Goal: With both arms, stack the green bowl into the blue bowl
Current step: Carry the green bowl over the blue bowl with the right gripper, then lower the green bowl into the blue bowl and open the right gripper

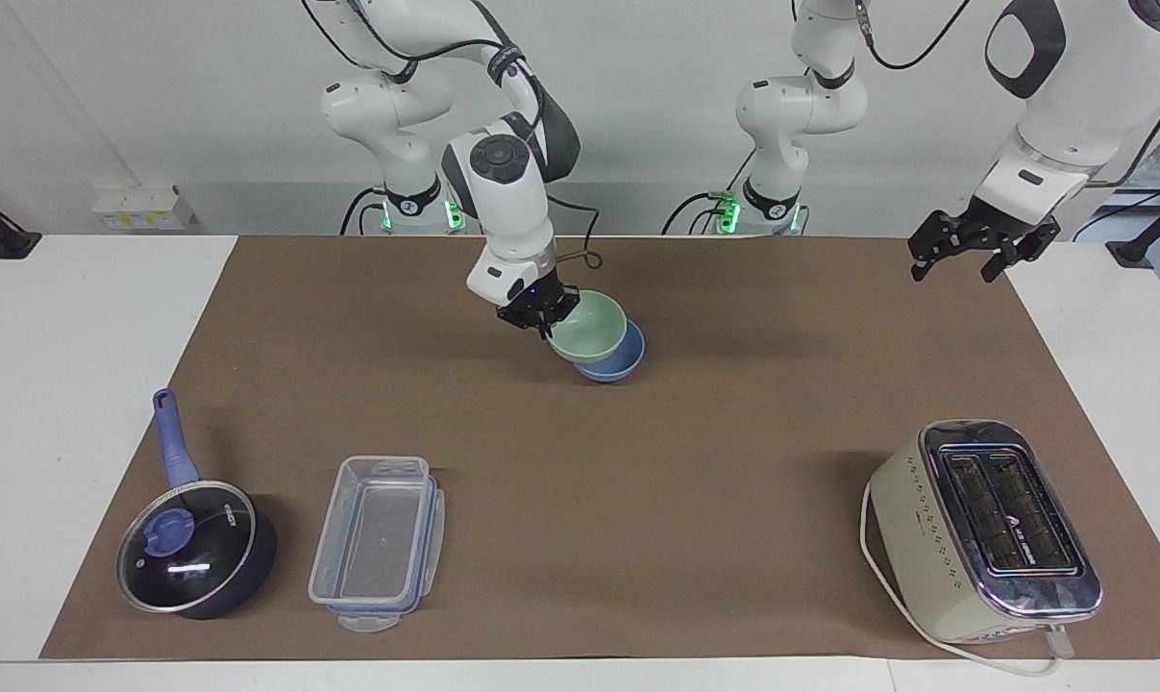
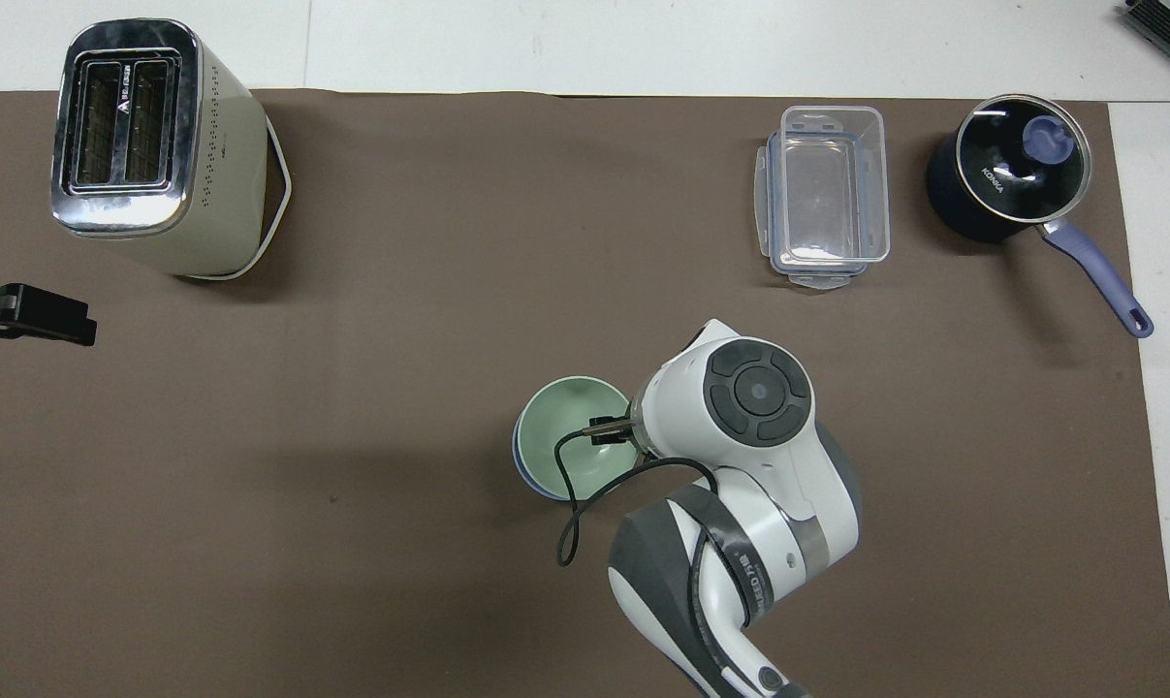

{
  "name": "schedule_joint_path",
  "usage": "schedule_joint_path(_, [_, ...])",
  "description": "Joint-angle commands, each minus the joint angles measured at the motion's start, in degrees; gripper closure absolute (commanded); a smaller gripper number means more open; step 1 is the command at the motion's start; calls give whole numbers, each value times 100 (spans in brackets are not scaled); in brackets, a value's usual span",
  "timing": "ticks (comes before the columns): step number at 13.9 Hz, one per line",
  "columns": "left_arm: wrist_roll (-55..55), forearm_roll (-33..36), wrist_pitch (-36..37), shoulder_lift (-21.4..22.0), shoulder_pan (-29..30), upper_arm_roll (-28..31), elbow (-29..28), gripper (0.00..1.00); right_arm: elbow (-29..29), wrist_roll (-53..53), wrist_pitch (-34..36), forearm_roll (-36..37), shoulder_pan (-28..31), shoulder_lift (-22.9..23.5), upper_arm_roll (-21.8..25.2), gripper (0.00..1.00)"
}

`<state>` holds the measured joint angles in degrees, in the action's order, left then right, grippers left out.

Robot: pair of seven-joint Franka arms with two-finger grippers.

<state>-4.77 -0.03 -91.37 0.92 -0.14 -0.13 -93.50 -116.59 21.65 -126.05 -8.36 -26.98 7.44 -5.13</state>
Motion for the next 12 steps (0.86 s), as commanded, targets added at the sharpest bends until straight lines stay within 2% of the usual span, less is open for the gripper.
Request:
schedule_joint_path(1, [64, 126, 137, -31, 23, -22, 104, 0, 49, 76, -155, -148, -18, 169, -59, 100])
schedule_joint_path(9, [64, 126, 137, -31, 23, -22, 104, 0, -57, 85, -499, -148, -18, 311, -59, 100])
schedule_joint_path(11, [64, 126, 137, -31, 23, -22, 104, 0, -48, 94, -473, -140, -18, 311, -59, 77])
schedule_joint_path(12, [64, 126, 137, -31, 23, -22, 104, 0, -48, 94, -438, -140, -18, 294, -59, 57])
